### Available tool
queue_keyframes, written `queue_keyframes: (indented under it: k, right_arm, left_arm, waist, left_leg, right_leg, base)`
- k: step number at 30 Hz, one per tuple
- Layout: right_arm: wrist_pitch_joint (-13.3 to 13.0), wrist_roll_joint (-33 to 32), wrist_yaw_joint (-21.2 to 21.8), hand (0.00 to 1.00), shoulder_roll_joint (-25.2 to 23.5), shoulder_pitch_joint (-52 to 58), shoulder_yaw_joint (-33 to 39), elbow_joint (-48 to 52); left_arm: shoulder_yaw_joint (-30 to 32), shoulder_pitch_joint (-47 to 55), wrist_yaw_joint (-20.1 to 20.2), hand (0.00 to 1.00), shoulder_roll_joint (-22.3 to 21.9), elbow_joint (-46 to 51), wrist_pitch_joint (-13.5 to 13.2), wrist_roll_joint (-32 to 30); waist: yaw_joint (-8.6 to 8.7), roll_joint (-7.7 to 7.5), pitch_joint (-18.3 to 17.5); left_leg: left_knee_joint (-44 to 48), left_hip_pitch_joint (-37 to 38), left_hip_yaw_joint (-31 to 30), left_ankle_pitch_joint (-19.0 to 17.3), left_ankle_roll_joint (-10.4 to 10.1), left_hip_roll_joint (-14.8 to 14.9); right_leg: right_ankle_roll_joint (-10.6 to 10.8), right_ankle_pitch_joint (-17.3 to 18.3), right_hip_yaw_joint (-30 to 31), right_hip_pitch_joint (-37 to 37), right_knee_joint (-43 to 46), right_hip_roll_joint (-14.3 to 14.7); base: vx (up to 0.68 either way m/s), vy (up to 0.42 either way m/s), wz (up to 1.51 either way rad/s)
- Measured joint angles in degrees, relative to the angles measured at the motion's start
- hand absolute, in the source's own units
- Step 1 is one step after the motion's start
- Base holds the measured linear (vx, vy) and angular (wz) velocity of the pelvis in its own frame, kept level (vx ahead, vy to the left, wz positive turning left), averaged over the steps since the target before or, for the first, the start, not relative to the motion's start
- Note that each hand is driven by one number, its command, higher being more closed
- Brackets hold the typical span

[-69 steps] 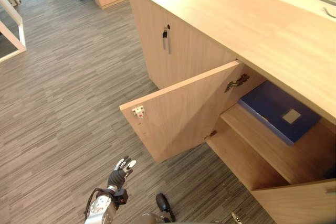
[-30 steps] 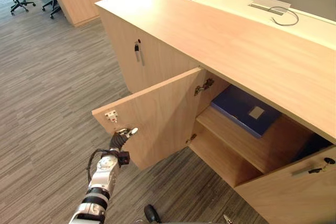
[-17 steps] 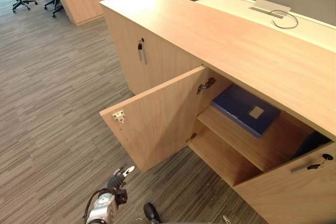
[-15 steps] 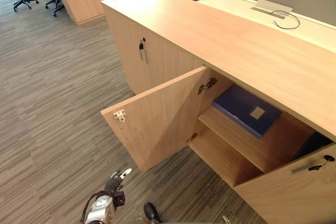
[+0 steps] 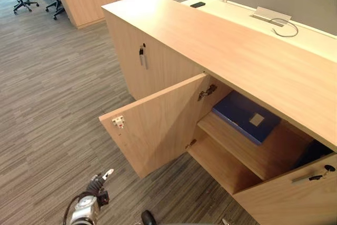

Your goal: Walk over to the cabinet, pick up the folder, carry it to the office cabinet, place the folder inside the office cabinet, then close the office cabinet door

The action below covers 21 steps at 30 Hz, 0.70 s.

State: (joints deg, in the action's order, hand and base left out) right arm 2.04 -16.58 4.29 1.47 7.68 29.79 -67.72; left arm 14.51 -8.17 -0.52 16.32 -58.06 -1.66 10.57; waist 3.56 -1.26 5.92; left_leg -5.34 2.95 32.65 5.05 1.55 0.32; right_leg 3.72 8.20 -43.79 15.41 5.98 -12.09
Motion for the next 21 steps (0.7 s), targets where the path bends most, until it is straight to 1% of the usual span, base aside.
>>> queue_keyframes:
  k: [2, 3, 6, 8, 11, 12, 13, 14, 15, 16, 17, 18, 19, 20, 21]
  right_arm:
    - [0.0, 0.0, 0.1, 0.00, 0.1, 0.0, -0.2, 0.0]
    - [-0.1, 0.0, 0.1, 0.00, 0.1, 0.0, -0.6, 0.0]
    - [-0.3, -0.1, 0.1, 0.00, 0.1, 0.1, -0.8, 0.0]
    - [-0.6, -0.1, 0.1, 0.00, 0.2, 0.2, -1.8, 0.0]
    - [-1.1, -0.3, 0.2, 0.00, 0.2, 0.5, -2.4, 0.2]
    - [-1.1, -0.3, 0.4, 0.00, 0.2, 0.5, -2.4, 0.3]
    - [-1.2, -0.3, 0.5, 0.00, 0.2, 0.5, -2.4, 0.5]
    - [-1.2, -0.3, 0.7, 0.00, 0.2, 0.5, -2.5, 0.7]
    - [-1.2, -0.2, 0.7, 0.00, 0.2, 0.9, -3.0, 0.7]
    - [-1.2, -0.3, 0.7, 0.00, 0.3, 1.3, -3.1, 0.7]
    - [-1.2, -0.3, 0.7, 0.00, 0.7, 2.2, -3.0, 0.6]
    - [-1.2, -0.3, 0.7, 0.00, 1.5, 2.4, -3.2, 0.5]
    - [-1.2, -0.3, 0.7, 0.00, 1.8, 2.3, -3.6, 0.6]
    - [-1.5, -0.2, 0.8, 0.00, 2.3, 2.0, -4.8, 0.7]
    - [-1.8, -0.2, 0.9, 0.00, 2.4, 2.0, -4.9, 0.7]
  left_arm:
    - [0.0, -2.4, -0.3, 0.00, 1.6, 0.0, 0.0, -0.2]
    - [-0.1, -4.7, -0.6, 0.00, 3.2, 0.0, 0.0, -1.3]
    - [-0.5, -8.7, -1.4, 0.00, 5.6, -0.4, 0.0, -1.9]
    - [-1.7, -10.9, -2.1, 0.00, 6.9, -0.5, 0.0, -1.9]
    - [-3.7, -14.0, -3.0, 0.00, 8.7, 0.2, -0.1, -2.0]
    - [-5.0, -14.9, -3.4, 0.00, 9.5, 2.8, -0.2, -2.1]
    - [-5.5, -15.3, -3.7, 0.00, 9.8, 3.9, -0.4, -2.3]
    - [-6.2, -15.9, -4.3, 0.00, 10.8, 5.3, -0.5, -3.8]
    - [-7.6, -15.9, -4.8, 0.00, 12.8, 6.6, -0.5, -4.9]
    - [-8.1, -15.9, -5.2, 0.00, 13.1, 7.6, -0.5, -6.4]
    - [-9.8, -15.9, -5.7, 0.00, 13.2, 10.4, -0.5, -9.0]
    - [-11.1, -15.8, -5.9, 0.00, 13.3, 13.8, -0.5, -11.6]
    - [-11.9, -15.8, -6.0, 0.00, 13.1, 15.9, -0.5, -12.5]
    - [-13.5, -15.3, -6.7, 0.00, 14.6, 18.0, -0.5, -19.2]
    - [-14.6, -15.3, -6.8, 0.00, 15.1, 18.6, -0.5, -21.6]
  waist:
    - [0.02, 0.00, 0.0]
    - [0.04, 0.00, 0.0]
    - [0.14, 0.06, 0.0]
    - [0.10, 0.09, 0.0]
    - [0.24, 0.28, -0.2]
    - [0.22, 0.73, -0.2]
    - [0.23, 0.73, -0.3]
    - [0.25, 0.77, -0.2]
    - [0.13, 0.32, -0.3]
    - [0.28, 0.07, -0.4]
    - [-0.52, 1.12, -0.4]
    - [-1.21, 2.02, -0.6]
    - [-1.33, 2.33, -0.6]
    - [-1.45, 2.59, -0.6]
    - [-1.45, 2.59, -0.6]
  left_leg:
    - [0.0, 0.0, 0.0, -0.2, 0.0, 0.0]
    - [0.0, 0.2, 0.0, -0.4, -0.1, 0.1]
    - [0.0, 0.4, 0.3, -0.4, -0.6, 0.3]
    - [0.1, 1.2, 1.1, -0.3, -0.5, 0.6]
    - [0.3, 2.2, 1.3, -0.2, -0.7, 1.8]
    - [0.4, 2.0, 1.2, 0.0, -1.1, 3.0]
    - [0.4, 2.0, 1.2, 0.2, -1.4, 3.5]
    - [0.4, 1.9, 1.0, 0.8, -2.1, 4.4]
    - [0.4, 1.9, 0.6, 1.3, -2.8, 4.3]
    - [0.4, 1.9, 0.0, 1.5, -3.1, 4.3]
    - [0.4, 1.6, -1.3, 2.4, -3.8, 5.0]
    - [0.3, 1.0, -2.0, 2.7, -4.2, 5.5]
    - [0.3, 0.9, -2.1, 2.8, -4.3, 5.9]
    - [0.1, 1.0, -2.1, 3.0, -4.4, 6.2]
    - [0.1, 1.0, -2.1, 3.0, -4.4, 6.1]
  right_leg:
    - [-0.1, -0.1, 0.0, 0.0, 0.1, 0.0]
    - [-0.2, -0.2, 0.0, -0.1, 0.5, 0.0]
    - [-0.7, -0.5, 0.1, -0.3, 1.1, 0.0]
    - [-0.9, -0.7, 0.4, -0.4, 2.3, -0.1]
    - [-1.5, -1.1, 0.8, -0.9, 4.8, 0.0]
    - [-1.4, -0.5, 1.8, -1.9, 5.4, 0.3]
    - [-1.1, 0.3, 2.1, -1.9, 4.1, 1.0]
    - [-1.1, 0.3, 2.2, -2.2, 0.1, 2.5]
    - [-2.4, -2.2, 2.4, -2.8, -3.9, 3.2]
    - [-1.2, -2.7, 2.1, -2.5, -3.9, 3.1]
    - [-0.6, -3.0, 2.3, -2.3, -4.0, 3.9]
    - [-0.6, -3.0, 2.3, -2.6, -3.8, 4.6]
    - [-0.6, -3.0, 2.3, -2.6, -3.8, 4.9]
    - [-0.7, -3.0, 2.5, -2.6, -3.8, 5.2]
    - [-0.7, -3.0, 2.6, -2.6, -3.8, 5.2]
  base:
    - [0.00, 0.000, 0.00]
    - [0.00, 0.000, 0.00]
    - [0.00, 0.012, -0.05]
    - [0.02, 0.018, -0.17]
    - [0.02, 0.007, -0.13]
    - [0.01, -0.010, -0.12]
    - [-0.01, -0.034, -0.14]
    - [-0.08, -0.043, 0.00]
    - [-0.13, -0.034, 0.16]
    - [-0.11, -0.067, 0.39]
    - [-0.05, -0.108, 0.47]
    - [-0.02, -0.128, 0.37]
    - [-0.08, -0.109, 0.13]
    - [-0.09, -0.061, -0.02]
    - [-0.10, -0.044, -0.06]
